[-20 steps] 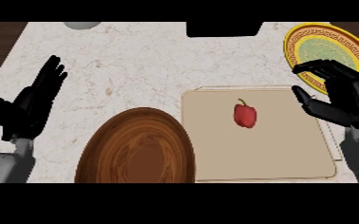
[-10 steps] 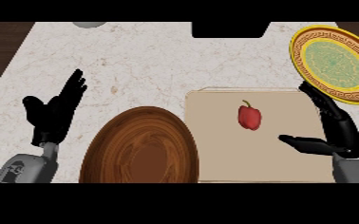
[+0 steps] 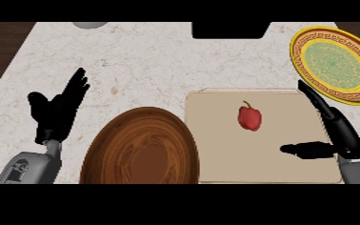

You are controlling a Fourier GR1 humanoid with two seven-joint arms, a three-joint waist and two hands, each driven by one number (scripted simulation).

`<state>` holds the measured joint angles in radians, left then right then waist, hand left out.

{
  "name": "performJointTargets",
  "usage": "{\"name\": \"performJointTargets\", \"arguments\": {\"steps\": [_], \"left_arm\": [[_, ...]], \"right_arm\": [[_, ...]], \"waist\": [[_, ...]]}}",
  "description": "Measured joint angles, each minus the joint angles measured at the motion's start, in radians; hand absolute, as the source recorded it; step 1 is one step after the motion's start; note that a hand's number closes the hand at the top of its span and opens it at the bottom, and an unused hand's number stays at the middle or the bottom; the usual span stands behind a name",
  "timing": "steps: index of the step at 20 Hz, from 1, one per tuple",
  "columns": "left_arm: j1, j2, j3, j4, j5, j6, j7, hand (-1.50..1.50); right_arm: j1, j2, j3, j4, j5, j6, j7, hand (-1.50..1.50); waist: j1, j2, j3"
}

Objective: Pick the bell pepper from the tray and place it in the plate

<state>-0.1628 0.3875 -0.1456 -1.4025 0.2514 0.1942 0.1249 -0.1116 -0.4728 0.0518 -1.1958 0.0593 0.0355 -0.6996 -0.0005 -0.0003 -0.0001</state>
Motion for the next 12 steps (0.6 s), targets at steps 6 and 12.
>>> {"name": "performJointTargets", "arguments": {"steps": [6,12], "left_arm": [[-0.011,-0.016,0.017,0.028,-0.025,-0.014,-0.003,0.00],[0.010,-0.022,0.033,0.009,-0.038,-0.034,-0.005,0.00]], "right_arm": [[0.022,-0.032,0.062,-0.114,0.099,0.020,0.174,-1.50],[-0.003,-0.034,0.115,-0.188,0.240,-0.009,0.356,-1.50]], "waist": [[-0.003,-0.001,-0.001],[0.000,-0.001,-0.001]]}}
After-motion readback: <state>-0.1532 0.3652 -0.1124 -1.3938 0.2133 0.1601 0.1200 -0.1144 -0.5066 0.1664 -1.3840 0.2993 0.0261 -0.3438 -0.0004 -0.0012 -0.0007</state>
